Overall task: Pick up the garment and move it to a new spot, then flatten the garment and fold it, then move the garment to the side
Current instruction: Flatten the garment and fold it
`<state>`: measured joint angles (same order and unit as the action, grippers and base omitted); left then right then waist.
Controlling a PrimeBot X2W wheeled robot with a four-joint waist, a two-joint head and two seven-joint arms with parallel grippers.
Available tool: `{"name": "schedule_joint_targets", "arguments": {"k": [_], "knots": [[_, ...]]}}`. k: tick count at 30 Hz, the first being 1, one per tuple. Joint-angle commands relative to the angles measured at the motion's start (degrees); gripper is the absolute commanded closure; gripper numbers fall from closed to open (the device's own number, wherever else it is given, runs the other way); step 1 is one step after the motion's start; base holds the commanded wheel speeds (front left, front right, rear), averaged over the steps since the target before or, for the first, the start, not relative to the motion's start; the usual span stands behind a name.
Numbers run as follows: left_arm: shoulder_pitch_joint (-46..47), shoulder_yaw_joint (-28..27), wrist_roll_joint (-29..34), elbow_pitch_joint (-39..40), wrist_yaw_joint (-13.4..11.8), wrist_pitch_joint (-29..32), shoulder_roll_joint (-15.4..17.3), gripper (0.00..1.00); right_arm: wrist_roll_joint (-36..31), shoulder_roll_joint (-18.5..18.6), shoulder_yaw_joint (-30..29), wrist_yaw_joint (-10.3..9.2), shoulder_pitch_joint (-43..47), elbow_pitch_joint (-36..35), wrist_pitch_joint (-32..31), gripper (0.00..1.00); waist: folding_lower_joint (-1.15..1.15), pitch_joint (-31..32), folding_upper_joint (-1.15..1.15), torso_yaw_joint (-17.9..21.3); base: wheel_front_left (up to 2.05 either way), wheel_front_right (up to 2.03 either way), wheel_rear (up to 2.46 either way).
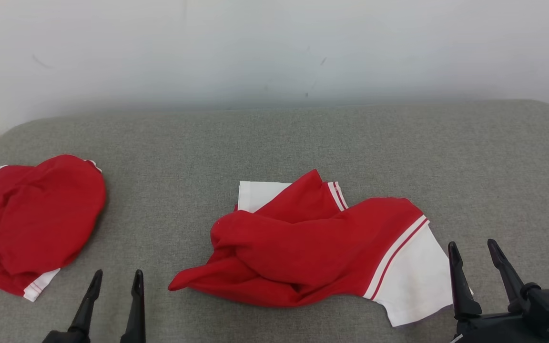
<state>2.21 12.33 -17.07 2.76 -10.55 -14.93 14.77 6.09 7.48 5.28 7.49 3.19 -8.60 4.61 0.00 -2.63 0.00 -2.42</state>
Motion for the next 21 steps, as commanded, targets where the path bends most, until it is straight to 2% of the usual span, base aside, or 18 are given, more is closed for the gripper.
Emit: {"name": "schedule_joint_targets", "arguments": {"k": [1, 3, 6, 13, 18, 21], "knots": [[0.2, 0.1, 0.8, -0.1, 0.3, -0.2, 0.0, 0.00, 0.1, -0.1, 0.1, 0.00, 0.3, -0.3, 0.1, 0.00, 0.00, -0.1, 0.00, -0.1, 0.00, 0.00, 0.00], [1.0, 0.7, 0.0, -0.2, 1.1, 0.2, 0.0, 0.00, 0.1, 0.0, 0.0, 0.00, 0.1, -0.4, 0.1, 0.00, 0.00, -0.4, 0.00, -0.3, 0.00, 0.00, 0.00], [2.7, 2.3, -1.9, -0.7, 3.9, 2.5, 0.0, 0.00, 0.2, 0.5, 0.5, 0.00, -0.3, -0.4, -0.4, 0.00, 0.00, -1.1, 0.00, -0.5, 0.00, 0.00, 0.00], [6.6, 6.1, -5.9, -5.5, 10.4, 12.6, 1.9, 0.00, 0.3, 1.4, 2.3, 0.00, -1.7, -0.2, 0.0, 0.00, 0.00, -3.4, 0.00, 0.8, 0.00, 0.00, 0.00], [10.2, 6.8, -8.0, -10.8, 13.7, 16.3, 3.1, 0.00, 0.8, 1.6, 3.0, 0.00, -2.7, 0.4, 0.7, 0.00, 0.00, -5.9, 0.00, 2.2, 0.00, 0.00, 0.00], [12.0, 7.0, -8.8, -13.1, 14.7, 17.2, 3.8, 0.00, 1.0, 1.7, 3.0, 0.00, -3.4, 0.8, 1.1, 0.00, 0.00, -7.0, 0.00, 2.7, 0.00, 0.00, 0.00]]}}
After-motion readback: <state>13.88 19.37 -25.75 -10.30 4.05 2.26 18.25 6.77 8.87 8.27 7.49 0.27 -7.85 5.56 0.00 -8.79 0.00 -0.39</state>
